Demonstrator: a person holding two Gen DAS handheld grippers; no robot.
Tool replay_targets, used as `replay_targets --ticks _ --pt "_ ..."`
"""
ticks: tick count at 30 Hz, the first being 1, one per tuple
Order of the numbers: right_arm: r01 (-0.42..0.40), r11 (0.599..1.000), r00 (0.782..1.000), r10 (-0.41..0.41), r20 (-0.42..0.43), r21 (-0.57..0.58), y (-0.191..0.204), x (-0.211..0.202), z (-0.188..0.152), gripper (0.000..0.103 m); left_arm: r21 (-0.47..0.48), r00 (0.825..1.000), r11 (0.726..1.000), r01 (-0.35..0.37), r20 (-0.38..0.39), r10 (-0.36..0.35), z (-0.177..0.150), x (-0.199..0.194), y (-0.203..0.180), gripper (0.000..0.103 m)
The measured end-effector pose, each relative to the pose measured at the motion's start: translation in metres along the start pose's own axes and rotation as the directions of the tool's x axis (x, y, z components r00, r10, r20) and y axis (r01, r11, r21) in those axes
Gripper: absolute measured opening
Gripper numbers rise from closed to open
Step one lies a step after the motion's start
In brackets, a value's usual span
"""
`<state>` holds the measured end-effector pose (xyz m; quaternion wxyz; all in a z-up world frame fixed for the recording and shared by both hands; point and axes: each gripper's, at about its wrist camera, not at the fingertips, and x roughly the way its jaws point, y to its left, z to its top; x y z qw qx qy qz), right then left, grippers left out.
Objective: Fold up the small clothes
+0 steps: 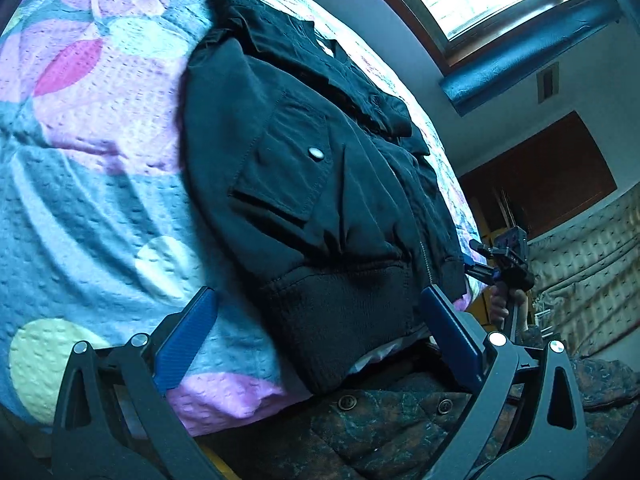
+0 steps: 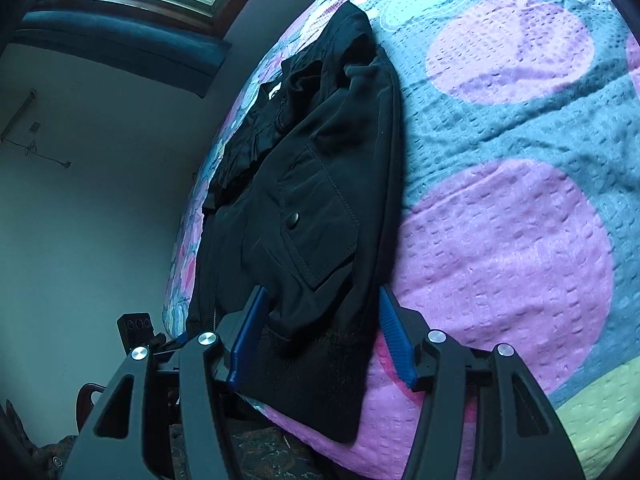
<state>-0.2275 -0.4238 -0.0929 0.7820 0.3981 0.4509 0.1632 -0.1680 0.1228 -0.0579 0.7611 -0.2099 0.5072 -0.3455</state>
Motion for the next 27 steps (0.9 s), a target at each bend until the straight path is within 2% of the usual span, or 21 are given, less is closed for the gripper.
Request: replay_targets --ticks 3,10,14,16,18,20,21,23,25,26,27 --pt "-0.008 1.0 1.0 0.008 -0.007 0.001 0.0 0.0 -0.002 0.057 0.015 1.0 1.0 0.0 -0.007 0.0 0.006 0.008 -0.004 0.101" --pt "-0.021 1.0 1.0 0.021 -0.009 0.015 -0.006 -0.007 -0.007 0.057 -0.039 0.996 0.996 0.08 -0.038 -0.081 0.017 0.027 -0.005 0.1" --pt "-0.044 0.999 0.998 0.043 -0.052 -0.016 0.001 0.0 -0.013 0.065 -0.024 0.995 0.997 0.07 -0.064 -0.071 0.016 0.035 -0.016 0.098" --pt "-0.03 0.999 0.997 0.027 -0.067 -0.036 0.005 0.0 -0.015 0.065 -0.019 0.996 0.998 0.057 -0.073 -0.058 0.013 0.035 -0.019 0.093" --pt "-0.022 1.0 0.998 0.02 -0.06 -0.023 0.002 -0.003 -0.016 0.065 -0.026 0.996 0.999 0.042 -0.072 -0.044 0.012 0.035 -0.018 0.081" --pt "-0.048 0.999 0.996 0.048 -0.072 0.004 -0.002 -0.004 -0.018 0.065 -0.055 0.997 0.997 0.045 -0.067 -0.049 0.014 0.035 -0.013 0.073" --pt "-0.062 0.998 0.993 0.061 -0.104 -0.004 0.0 0.0 -0.02 0.065 -0.064 0.997 0.997 0.043 -0.066 -0.047 0.014 0.036 -0.011 0.068" --pt "-0.101 0.994 0.981 0.092 -0.173 -0.046 0.009 0.011 -0.029 0.065 -0.064 0.997 0.997 0.035 -0.064 -0.039 0.014 0.037 -0.011 0.068" --pt "-0.106 0.991 0.98 0.09 -0.175 -0.085 0.018 0.018 -0.034 0.064 -0.042 0.998 0.999 0.019 -0.061 -0.022 0.014 0.037 -0.014 0.067" --pt "-0.108 0.991 0.979 0.091 -0.181 -0.084 0.019 0.02 -0.035 0.056 -0.031 0.998 1.0 0.006 -0.059 -0.008 0.014 0.038 -0.015 0.065" --pt "-0.098 0.992 0.98 0.082 -0.182 -0.081 0.019 0.021 -0.035 0.044 -0.023 0.998 1.0 -0.008 -0.056 0.006 0.013 0.037 -0.016 0.056"
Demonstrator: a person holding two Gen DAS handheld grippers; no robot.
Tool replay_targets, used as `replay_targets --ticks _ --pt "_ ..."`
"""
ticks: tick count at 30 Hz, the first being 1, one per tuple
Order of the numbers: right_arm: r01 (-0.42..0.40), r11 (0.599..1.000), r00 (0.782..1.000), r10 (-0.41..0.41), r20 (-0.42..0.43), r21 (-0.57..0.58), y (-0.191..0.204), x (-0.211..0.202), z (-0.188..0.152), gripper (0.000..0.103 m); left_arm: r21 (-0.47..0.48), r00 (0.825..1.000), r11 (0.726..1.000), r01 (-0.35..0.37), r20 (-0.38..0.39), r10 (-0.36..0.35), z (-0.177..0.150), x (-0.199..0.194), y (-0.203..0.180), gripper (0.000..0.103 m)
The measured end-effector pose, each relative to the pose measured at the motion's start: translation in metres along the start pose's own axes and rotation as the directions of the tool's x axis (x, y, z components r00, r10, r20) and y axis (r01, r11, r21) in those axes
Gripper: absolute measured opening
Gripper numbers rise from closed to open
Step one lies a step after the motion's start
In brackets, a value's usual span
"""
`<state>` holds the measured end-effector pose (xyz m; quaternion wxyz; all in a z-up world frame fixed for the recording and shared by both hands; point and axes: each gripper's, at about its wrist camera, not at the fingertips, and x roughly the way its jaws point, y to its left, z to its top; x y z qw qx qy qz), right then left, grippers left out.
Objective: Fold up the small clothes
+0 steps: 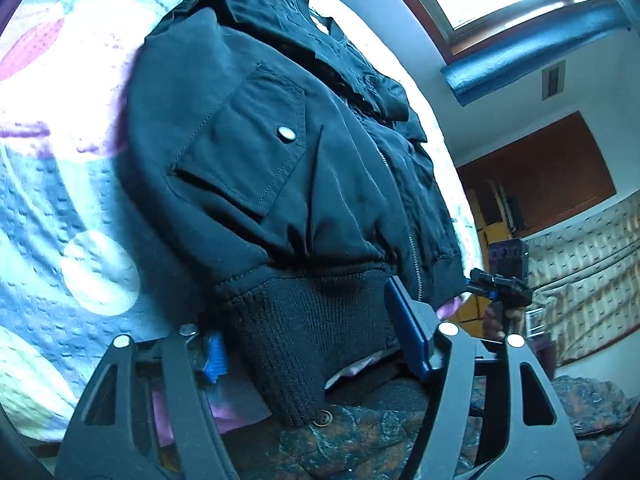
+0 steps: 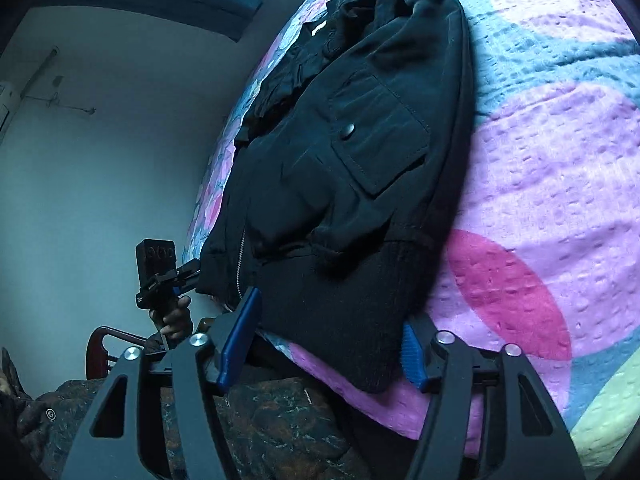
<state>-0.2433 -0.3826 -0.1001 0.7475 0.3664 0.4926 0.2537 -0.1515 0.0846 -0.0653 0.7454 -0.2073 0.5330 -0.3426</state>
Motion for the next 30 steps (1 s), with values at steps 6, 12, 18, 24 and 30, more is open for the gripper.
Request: replay_targets --ticks 6,12,18,24,30 --pt "-0.013 1.0 1.0 0.012 0.027 0.025 -0.008 -0.004 0.0 0.015 0.001 0.997 0.998 -0.063 0.035 0.062 0.0 -0.007 0.006 0.017" --pt "-0.214 0.976 0.971 0.208 0.116 0.038 0.003 -0.021 0.011 0.013 0.006 0.993 1.0 0.021 0.118 -0.021 0.014 -0.032 -0.004 0.014" --pt "-0.313 0.949 0.927 0.312 0.207 -0.027 0.026 -0.042 0.064 0.013 -0.016 0.975 0.992 0.127 0.185 -0.122 0.069 -0.045 -0.011 0.014" --pt "-0.354 0.935 0.898 0.348 0.269 -0.027 0.021 -0.032 0.155 0.013 -0.052 0.958 0.985 0.163 0.249 -0.146 0.153 -0.029 0.005 0.014" --pt "-0.363 0.924 0.905 0.318 0.284 0.119 -0.025 0.02 0.238 0.013 -0.133 0.971 0.983 0.128 0.217 -0.097 0.225 0.023 0.042 0.015"
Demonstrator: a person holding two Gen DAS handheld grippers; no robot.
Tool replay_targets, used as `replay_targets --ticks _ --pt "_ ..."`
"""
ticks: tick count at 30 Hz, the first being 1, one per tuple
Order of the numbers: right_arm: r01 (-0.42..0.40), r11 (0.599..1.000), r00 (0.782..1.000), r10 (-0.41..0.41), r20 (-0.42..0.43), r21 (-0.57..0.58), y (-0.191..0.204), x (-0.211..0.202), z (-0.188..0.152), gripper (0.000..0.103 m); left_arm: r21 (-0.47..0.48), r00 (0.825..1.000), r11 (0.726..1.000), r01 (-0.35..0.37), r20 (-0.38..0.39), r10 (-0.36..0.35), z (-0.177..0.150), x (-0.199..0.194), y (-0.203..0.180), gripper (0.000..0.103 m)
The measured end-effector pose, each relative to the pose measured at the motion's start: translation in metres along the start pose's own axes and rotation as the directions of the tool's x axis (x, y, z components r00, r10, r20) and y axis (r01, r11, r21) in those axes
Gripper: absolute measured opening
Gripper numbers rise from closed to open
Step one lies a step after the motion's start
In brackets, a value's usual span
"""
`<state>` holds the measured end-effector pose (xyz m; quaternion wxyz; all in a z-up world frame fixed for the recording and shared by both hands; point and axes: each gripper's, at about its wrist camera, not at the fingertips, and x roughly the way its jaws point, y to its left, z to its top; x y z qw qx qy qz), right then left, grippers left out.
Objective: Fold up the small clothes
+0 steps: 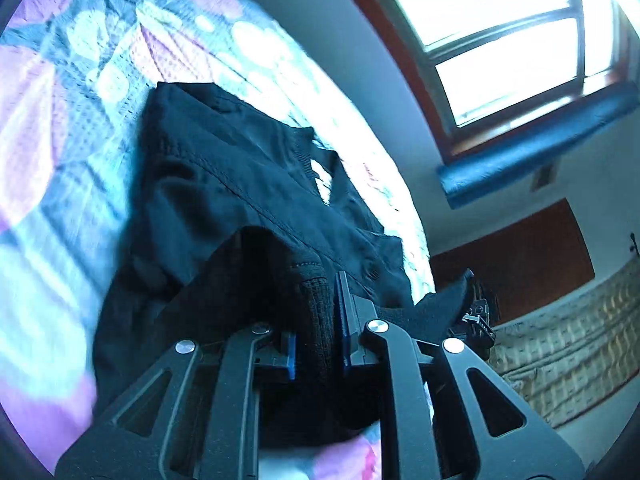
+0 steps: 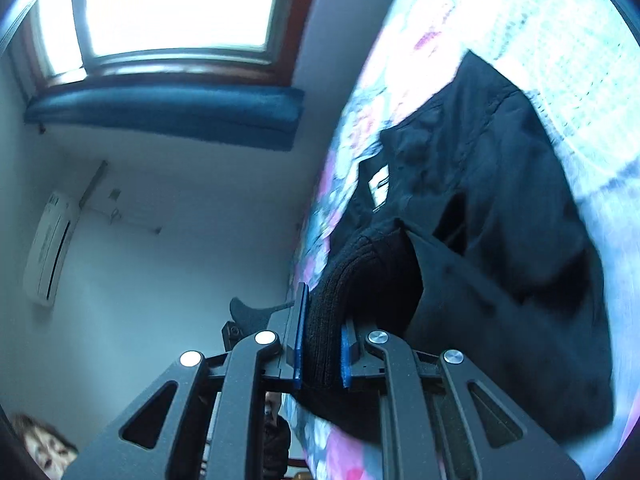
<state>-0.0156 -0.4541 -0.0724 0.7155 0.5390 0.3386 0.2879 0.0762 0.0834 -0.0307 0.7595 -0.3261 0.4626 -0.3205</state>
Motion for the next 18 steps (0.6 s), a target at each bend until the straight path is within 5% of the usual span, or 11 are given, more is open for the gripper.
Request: replay_targets --ticks 4,10,18 --pt "0.07 0.994 0.997 -0.072 0.014 0.086 -0.038 0.021 0.027 0.013 -0.041 0.997 0.997 -0.072 -0.045 0.07 0.022 0.039 0.026 0.016" --pt "0.038 0.993 0.999 -0.04 0.015 0.115 -0.052 0.029 0.032 0.013 -0.017 0.996 0.999 -0.048 -0.073 0.047 0.032 0.045 0.027 0.019" --pt "-0.022 0.997 1.0 0.021 0.02 0.07 -0.047 0.008 0.034 0.039 0.076 0.999 0.996 -0.049 -0.017 0.05 0.031 0.004 0.01 0.059"
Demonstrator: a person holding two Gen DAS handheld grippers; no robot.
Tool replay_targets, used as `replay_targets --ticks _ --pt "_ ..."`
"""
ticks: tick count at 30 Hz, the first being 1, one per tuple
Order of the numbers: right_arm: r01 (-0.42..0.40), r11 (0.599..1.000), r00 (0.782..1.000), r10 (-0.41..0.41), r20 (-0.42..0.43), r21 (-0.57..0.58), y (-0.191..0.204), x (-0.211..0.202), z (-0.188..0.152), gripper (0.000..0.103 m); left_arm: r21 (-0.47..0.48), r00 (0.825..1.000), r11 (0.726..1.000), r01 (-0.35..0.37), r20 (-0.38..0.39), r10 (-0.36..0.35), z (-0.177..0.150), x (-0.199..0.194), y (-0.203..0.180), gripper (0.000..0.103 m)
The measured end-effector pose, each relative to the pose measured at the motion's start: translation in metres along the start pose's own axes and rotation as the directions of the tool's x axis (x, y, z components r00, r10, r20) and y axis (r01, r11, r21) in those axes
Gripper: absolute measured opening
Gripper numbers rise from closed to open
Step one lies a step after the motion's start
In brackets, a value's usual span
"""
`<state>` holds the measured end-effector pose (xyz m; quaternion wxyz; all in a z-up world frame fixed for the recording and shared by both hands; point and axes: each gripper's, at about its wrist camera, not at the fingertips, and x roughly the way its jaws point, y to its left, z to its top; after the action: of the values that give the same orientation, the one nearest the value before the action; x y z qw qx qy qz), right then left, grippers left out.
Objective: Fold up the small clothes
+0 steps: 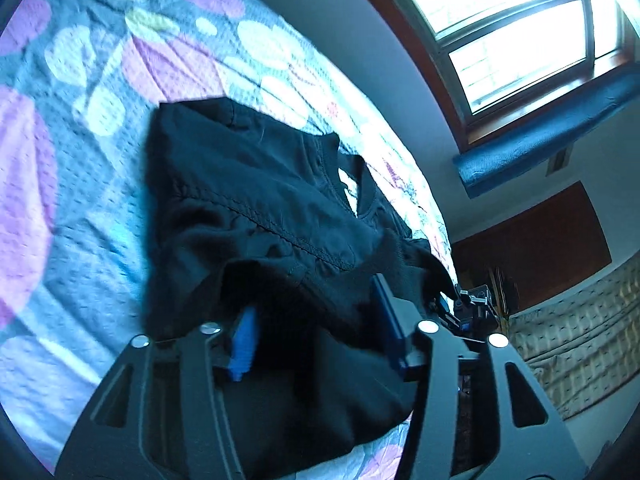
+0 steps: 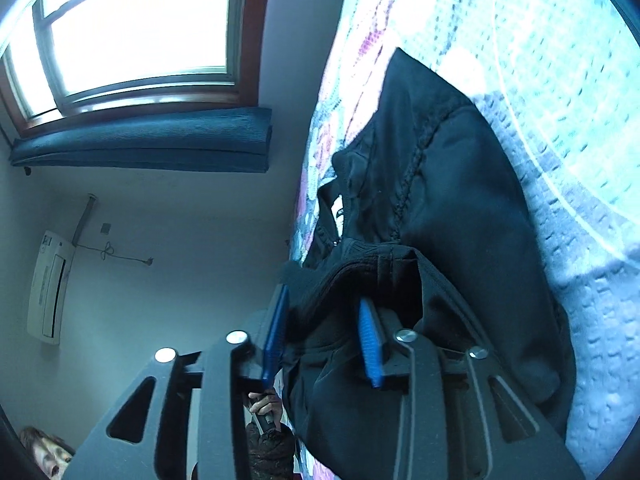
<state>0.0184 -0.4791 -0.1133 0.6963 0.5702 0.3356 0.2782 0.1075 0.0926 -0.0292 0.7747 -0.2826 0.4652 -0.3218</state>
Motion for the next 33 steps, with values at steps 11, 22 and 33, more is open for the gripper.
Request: replay_targets --ticks 11,22,33 --pt "0.234 0.929 0.972 -0.225 0.065 -0.287 0.054 -0.015 -0.005 0.045 0.264 0.971 0.934 -0.239 0.095 0.221 0.004 -0.021 -0.024 0.086" --pt "0.366 0.807 0.92 -0.39 0.048 -0.464 0.068 0.025 0.025 0.051 0.508 0.931 0.811 -0.292 -0.045 0.363 0.033 0.057 -0.035 0.089" --pt "0.436 0.7 0.856 -0.517 0.019 -0.566 0.062 0.055 0.034 0.051 0.58 0.905 0.754 -0.308 -0.066 0.42 0.031 0.08 -0.043 0.067"
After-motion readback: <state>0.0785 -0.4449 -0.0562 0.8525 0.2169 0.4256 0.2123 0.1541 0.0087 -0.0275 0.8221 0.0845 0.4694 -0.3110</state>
